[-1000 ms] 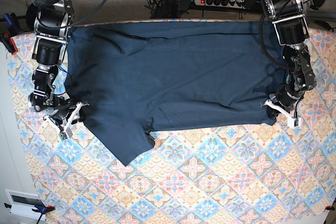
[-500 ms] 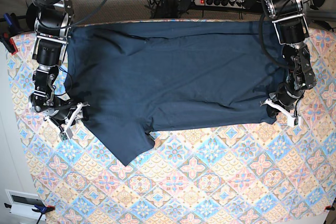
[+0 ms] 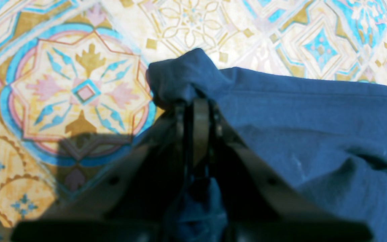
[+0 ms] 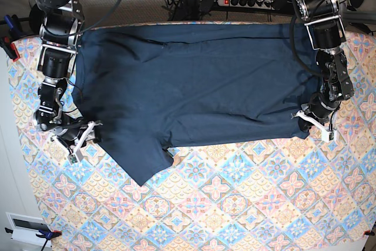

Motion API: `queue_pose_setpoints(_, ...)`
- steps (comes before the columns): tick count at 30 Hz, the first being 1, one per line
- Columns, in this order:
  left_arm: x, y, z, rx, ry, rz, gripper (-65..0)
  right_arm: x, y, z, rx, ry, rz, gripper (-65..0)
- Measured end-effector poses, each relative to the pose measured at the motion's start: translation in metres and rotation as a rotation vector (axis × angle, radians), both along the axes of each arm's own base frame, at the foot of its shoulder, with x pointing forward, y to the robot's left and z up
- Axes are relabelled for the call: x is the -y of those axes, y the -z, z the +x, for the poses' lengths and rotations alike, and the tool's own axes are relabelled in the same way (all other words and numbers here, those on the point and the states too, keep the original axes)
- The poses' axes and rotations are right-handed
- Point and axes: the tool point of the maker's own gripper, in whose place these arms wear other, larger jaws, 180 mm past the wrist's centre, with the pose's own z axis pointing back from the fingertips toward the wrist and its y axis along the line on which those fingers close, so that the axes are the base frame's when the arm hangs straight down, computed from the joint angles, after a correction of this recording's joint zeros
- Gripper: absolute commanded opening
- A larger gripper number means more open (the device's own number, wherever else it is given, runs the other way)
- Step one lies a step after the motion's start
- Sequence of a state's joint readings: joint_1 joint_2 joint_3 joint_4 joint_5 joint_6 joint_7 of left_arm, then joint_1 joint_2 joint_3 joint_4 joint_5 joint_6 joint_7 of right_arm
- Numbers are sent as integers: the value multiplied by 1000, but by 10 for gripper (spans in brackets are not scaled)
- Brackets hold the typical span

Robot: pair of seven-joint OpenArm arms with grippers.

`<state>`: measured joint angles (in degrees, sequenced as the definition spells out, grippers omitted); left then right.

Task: Layout the t-shirt on the table in an organized manner, then fold the t-shirt properly
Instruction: 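Grasp the shirt's side edges near the sleeves with both grippers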

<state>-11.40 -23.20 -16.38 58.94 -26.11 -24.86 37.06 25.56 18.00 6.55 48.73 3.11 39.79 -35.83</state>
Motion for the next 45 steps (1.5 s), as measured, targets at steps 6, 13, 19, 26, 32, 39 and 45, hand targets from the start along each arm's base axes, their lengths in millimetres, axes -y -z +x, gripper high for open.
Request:
queue_pose_setpoints(6, 0, 0, 0, 0, 0, 1, -650, -27, 2, 4, 10, -30, 48, -344)
queue_pose_setpoints(13, 0, 0, 0, 0, 0, 0, -650, -17, 2, 3, 6, -15, 30, -440)
queue_pose_setpoints(19, 0, 0, 0, 0, 0, 0, -650, -20, 0, 5, 24, -16, 38, -443)
queue_pose_setpoints(26, 0, 0, 0, 0, 0, 0, -650, -20, -4, 9, 51, -14, 48, -443)
queue_pose_setpoints(32, 0, 0, 0, 0, 0, 0, -650, -17, -1, 6, 42, -10, 47, -443)
queue_pose_setpoints(39, 0, 0, 0, 0, 0, 0, -650, -18, 17, -1, 25, 26, 116, -443)
queue_pose_setpoints(45, 0, 0, 0, 0, 0, 0, -650, -17, 17, -1, 26, 27, 117, -481)
